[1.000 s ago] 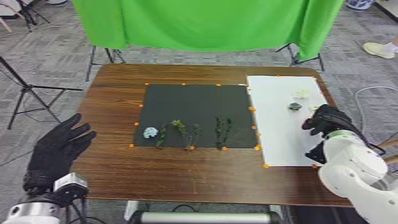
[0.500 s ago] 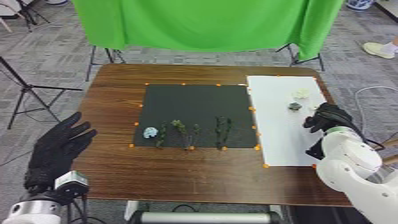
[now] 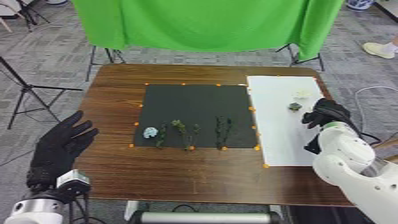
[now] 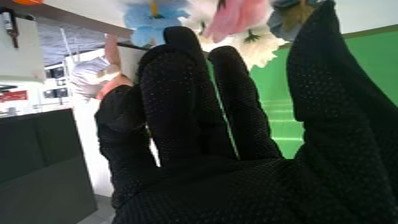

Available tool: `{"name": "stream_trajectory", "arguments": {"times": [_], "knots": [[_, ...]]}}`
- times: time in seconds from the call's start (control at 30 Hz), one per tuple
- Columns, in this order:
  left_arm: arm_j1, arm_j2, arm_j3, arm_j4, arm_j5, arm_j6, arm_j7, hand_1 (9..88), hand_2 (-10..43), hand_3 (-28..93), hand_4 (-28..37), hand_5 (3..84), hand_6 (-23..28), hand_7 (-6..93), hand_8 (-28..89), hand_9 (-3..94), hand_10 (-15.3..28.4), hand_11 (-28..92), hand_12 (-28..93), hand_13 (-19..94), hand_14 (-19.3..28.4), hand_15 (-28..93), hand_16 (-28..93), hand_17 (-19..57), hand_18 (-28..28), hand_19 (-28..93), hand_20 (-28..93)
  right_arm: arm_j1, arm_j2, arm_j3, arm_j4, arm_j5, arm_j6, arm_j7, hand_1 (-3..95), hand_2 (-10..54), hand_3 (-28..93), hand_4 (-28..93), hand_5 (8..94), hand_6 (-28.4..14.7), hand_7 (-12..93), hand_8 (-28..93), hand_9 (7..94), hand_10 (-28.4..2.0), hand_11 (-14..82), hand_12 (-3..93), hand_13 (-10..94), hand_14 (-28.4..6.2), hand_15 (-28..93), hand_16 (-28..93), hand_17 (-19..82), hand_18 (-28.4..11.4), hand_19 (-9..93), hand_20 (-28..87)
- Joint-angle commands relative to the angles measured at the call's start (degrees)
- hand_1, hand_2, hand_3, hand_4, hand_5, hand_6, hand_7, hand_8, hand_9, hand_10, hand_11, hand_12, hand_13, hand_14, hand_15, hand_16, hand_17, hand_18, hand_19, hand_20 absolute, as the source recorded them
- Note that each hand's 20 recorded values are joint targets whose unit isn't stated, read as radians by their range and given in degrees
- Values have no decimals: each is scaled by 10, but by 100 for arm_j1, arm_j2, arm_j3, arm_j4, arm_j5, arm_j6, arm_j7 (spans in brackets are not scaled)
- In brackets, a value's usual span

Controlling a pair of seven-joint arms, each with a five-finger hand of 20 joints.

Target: Arrange flowers

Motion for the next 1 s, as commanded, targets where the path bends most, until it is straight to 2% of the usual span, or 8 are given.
{"name": "stream_trajectory", "arguments": {"times": [0.03,0.07,0.27,0.4,0.5,0.7,0.9,1.0], "knots": [[-40,1,60,47,29,-77,-63,246,62,811,-213,379,103,139,-99,347,198,265,89,251,263,490,-94,-110,231,561,-19,45,-122,109,163,231,-447,184,328,-95,888,-283,487,-57,183,-137,586,-192,252,135,649,-125,822,99,326,-252,932,474],[-48,-8,46,50,34,-94,-88,246,62,810,-213,379,103,139,-99,347,199,266,89,251,263,490,-94,-110,231,561,-19,-37,-138,190,159,249,-441,197,328,-95,887,-283,487,-57,183,-138,586,-192,251,136,649,-126,822,98,325,-252,932,472],[0,1,55,57,1,-39,-30,246,62,810,-212,379,103,138,-98,347,198,266,89,251,264,491,-93,-110,231,561,-19,-72,-121,189,209,335,-485,158,331,-95,885,-283,493,-57,183,-138,592,-193,255,137,648,-127,823,97,322,-252,932,469],[-58,9,77,75,22,-95,-86,246,62,810,-212,379,104,137,-98,347,199,267,89,252,264,492,-94,-110,231,560,-19,-113,-97,164,241,409,-450,70,335,-95,888,-283,495,-54,183,-137,595,-191,258,137,647,-127,822,96,321,-251,932,467],[-95,23,81,85,31,-119,-95,246,62,810,-212,379,103,138,-98,347,199,266,89,252,263,491,-94,-110,231,561,-19,-79,-72,61,259,324,-415,25,341,-95,889,-282,495,-40,188,-138,598,-175,258,137,646,-126,822,97,320,-248,932,464],[-99,16,75,83,26,-95,-86,247,62,810,-212,380,104,138,-98,347,199,266,89,251,263,490,-94,-110,231,561,-19,172,-39,-328,342,164,-247,-79,352,-95,886,-283,513,-16,203,-147,622,-167,255,137,652,-125,816,97,318,-244,932,457],[-87,21,97,85,7,-66,-52,247,62,810,-213,380,103,139,-98,347,199,267,89,251,264,491,-94,-109,231,560,-19,350,46,-782,410,-66,249,-161,400,-95,865,-283,629,24,212,-153,731,-117,244,140,685,-108,789,112,332,-234,932,424],[-92,7,92,87,17,-68,-73,247,62,810,-213,380,103,139,-98,347,199,267,89,251,264,491,-94,-110,231,561,-19,460,111,-1004,432,-215,512,-155,452,-95,809,-283,688,22,233,-62,793,-99,197,196,704,-96,777,128,346,-231,932,418]]}}
